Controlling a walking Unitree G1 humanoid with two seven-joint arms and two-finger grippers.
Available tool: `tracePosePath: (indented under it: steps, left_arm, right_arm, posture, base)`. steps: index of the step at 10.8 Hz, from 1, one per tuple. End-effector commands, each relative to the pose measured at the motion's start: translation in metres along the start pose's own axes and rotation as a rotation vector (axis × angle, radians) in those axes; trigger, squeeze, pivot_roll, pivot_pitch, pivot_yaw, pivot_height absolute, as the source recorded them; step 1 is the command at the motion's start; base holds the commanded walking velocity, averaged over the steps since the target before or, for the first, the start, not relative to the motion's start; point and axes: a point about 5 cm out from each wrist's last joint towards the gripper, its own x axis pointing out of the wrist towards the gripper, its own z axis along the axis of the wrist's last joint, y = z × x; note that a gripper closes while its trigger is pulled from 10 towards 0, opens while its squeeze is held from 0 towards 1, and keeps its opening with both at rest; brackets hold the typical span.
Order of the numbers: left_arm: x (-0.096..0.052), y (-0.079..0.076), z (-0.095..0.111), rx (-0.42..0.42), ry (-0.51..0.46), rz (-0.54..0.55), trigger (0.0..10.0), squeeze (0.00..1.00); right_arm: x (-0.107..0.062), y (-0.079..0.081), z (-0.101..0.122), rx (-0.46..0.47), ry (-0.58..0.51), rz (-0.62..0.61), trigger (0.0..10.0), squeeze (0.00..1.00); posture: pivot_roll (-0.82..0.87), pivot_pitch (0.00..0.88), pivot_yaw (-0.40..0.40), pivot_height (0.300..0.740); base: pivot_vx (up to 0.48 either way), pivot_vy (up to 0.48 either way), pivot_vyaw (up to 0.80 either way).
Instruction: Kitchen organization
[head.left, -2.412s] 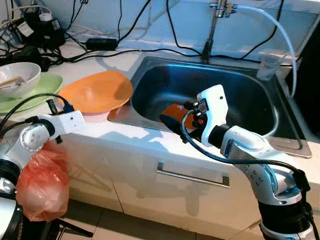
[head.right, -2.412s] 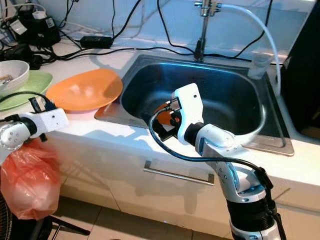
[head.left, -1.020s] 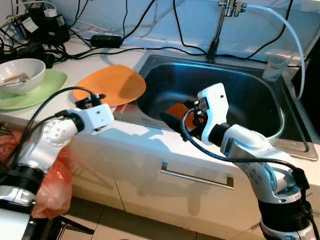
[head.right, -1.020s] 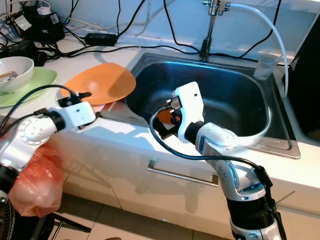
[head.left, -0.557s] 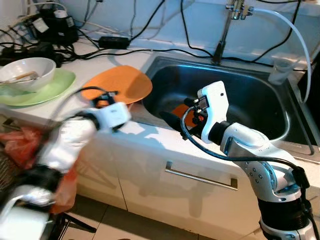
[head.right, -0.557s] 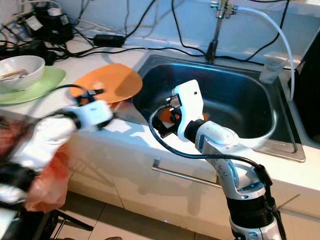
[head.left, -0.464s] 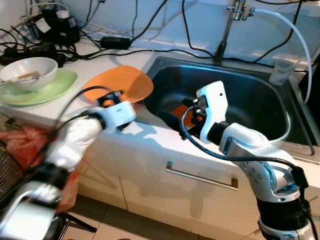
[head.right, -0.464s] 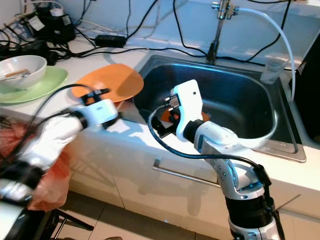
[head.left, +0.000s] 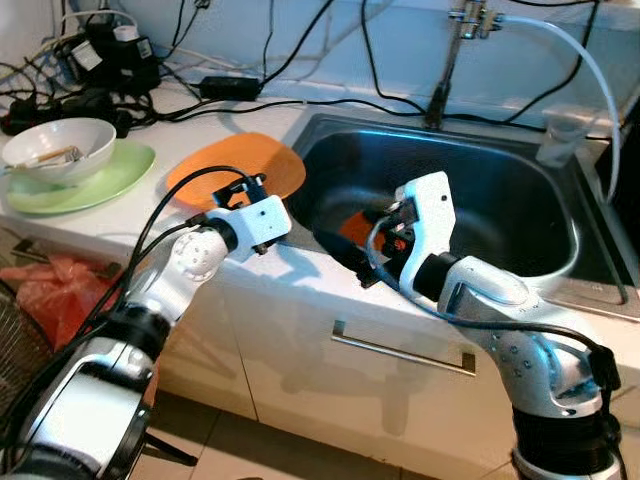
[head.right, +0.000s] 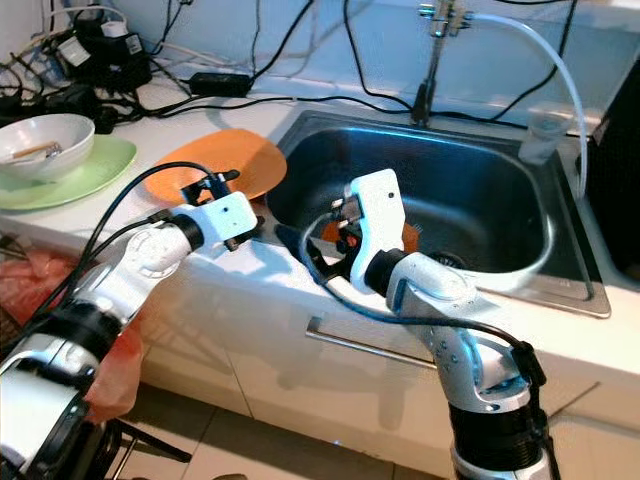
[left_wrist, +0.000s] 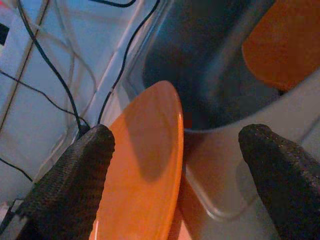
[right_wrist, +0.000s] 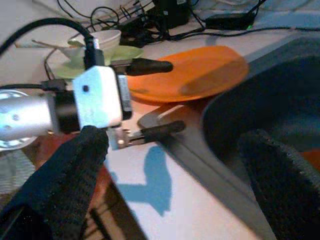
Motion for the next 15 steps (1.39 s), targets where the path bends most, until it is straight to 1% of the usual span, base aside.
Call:
tracePosePath:
  steps: [1, 2, 4, 6, 8, 9, 10, 11, 13, 14, 15]
  left_arm:
    - [0.003, -0.016, -0.007, 0.016, 0.052, -0.065, 10.0, 1.00]
    - [0.006, -0.016, -0.006, 0.021, 0.058, -0.061, 10.0, 1.00]
    - [0.012, -0.020, -0.004, 0.030, 0.073, -0.062, 10.0, 1.00]
    - [0.017, -0.026, -0.005, 0.094, 0.124, -0.085, 10.0, 1.00]
    - [0.018, -0.020, -0.008, 0.117, 0.169, -0.054, 10.0, 1.00]
    - [0.017, -0.017, -0.013, 0.123, 0.206, -0.040, 10.0, 1.00]
    - [0.015, -0.014, -0.020, 0.127, 0.248, -0.033, 10.0, 0.86]
    - [0.013, -0.011, -0.024, 0.123, 0.273, -0.024, 10.0, 0.00]
    - [0.006, -0.003, -0.037, 0.095, 0.352, -0.010, 10.0, 0.00]
    - [0.005, -0.002, -0.040, 0.085, 0.368, -0.017, 10.0, 0.00]
    - [0.004, -0.002, -0.042, 0.067, 0.379, -0.022, 9.4, 0.00]
  right_arm:
    - [-0.007, -0.001, -0.002, 0.012, 0.012, -0.006, 10.0, 0.00]
    - [-0.009, -0.001, -0.006, 0.014, 0.033, -0.010, 10.0, 0.00]
    - [-0.013, 0.004, -0.009, 0.028, 0.061, 0.017, 10.0, 0.00]
    - [-0.016, 0.006, -0.012, 0.016, 0.084, 0.010, 10.0, 0.00]
    - [-0.017, 0.009, -0.012, 0.011, 0.086, 0.012, 10.0, 0.00]
    - [-0.017, 0.010, -0.012, 0.007, 0.087, 0.012, 10.0, 0.00]
    - [-0.018, 0.011, -0.012, 0.004, 0.086, 0.009, 10.0, 0.00]
    - [-0.018, 0.011, -0.012, 0.004, 0.085, 0.009, 10.0, 0.00]
    - [-0.018, 0.010, -0.011, -0.006, 0.088, 0.006, 10.0, 0.00]
    - [-0.018, 0.010, -0.010, -0.008, 0.087, 0.004, 10.0, 0.00]
    - [-0.018, 0.010, -0.010, -0.011, 0.086, 0.002, 10.0, 0.00]
  posture:
    - [-0.01, 0.034, 0.031, 0.740]
    - [-0.02, 0.040, 0.033, 0.740]
    - [-0.04, 0.049, 0.036, 0.740]
    - [-0.05, 0.056, 0.040, 0.740]
    - [-0.05, 0.060, 0.043, 0.740]
    - [-0.05, 0.063, 0.044, 0.740]
    - [-0.05, 0.066, 0.044, 0.740]
    - [-0.05, 0.067, 0.043, 0.740]
    - [-0.06, 0.069, 0.042, 0.740]
    - [-0.05, 0.070, 0.041, 0.740]
    - [-0.05, 0.071, 0.042, 0.740]
  base:
    - [0.000, 0.000, 0.00]
    - [0.000, 0.000, 0.00]
    - [0.000, 0.000, 0.00]
    - [0.000, 0.000, 0.00]
    - [0.000, 0.000, 0.00]
    - [0.000, 0.000, 0.00]
    - [0.000, 0.000, 0.00]
    - [0.000, 0.000, 0.00]
    - [0.000, 0.000, 0.00]
    - [0.000, 0.000, 0.00]
    - [0.000, 0.000, 0.00]
